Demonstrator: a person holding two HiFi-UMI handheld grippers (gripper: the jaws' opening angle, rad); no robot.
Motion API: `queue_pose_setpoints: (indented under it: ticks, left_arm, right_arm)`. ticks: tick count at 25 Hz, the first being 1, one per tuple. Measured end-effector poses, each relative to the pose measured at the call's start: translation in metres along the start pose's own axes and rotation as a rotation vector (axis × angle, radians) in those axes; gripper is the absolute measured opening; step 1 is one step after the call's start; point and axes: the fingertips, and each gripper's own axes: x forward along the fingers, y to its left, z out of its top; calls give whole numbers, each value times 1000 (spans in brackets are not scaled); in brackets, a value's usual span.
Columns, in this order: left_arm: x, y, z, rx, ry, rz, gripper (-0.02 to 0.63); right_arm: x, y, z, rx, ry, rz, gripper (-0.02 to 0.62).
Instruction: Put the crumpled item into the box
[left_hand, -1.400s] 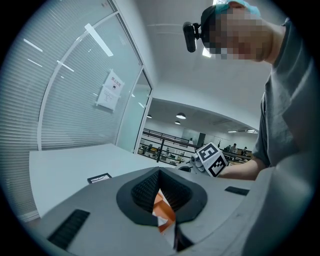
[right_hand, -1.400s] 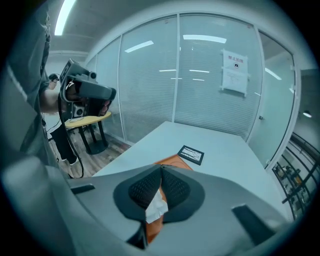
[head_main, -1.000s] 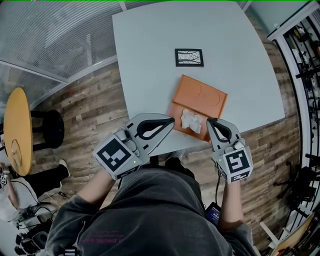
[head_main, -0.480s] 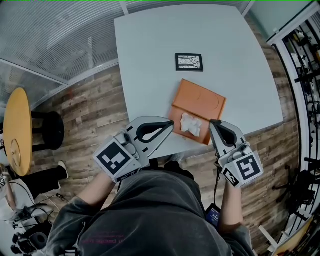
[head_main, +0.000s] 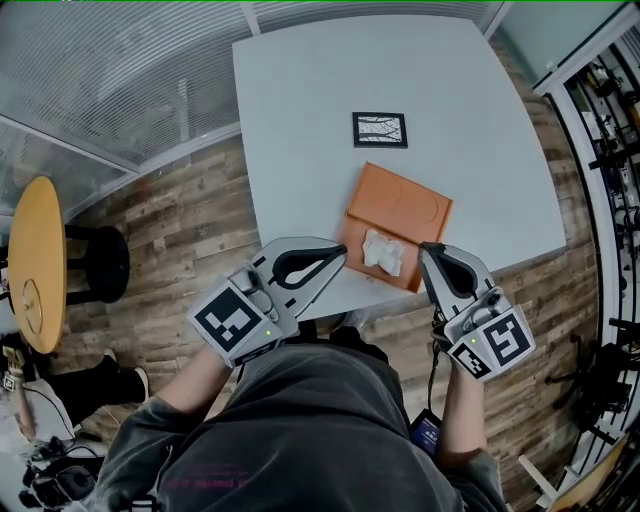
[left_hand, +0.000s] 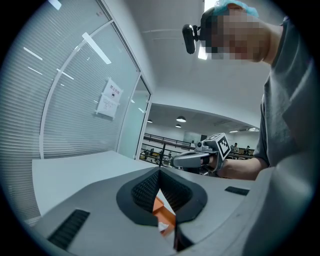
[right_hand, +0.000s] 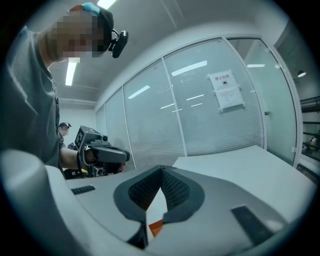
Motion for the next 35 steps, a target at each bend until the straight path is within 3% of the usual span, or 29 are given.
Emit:
queue_pose_setpoints:
  ticks: [35]
  left_arm:
    - [-10, -3, -7, 0, 7, -10, 12]
  right_arm:
    - [3, 15, -3, 66, -6, 40, -3]
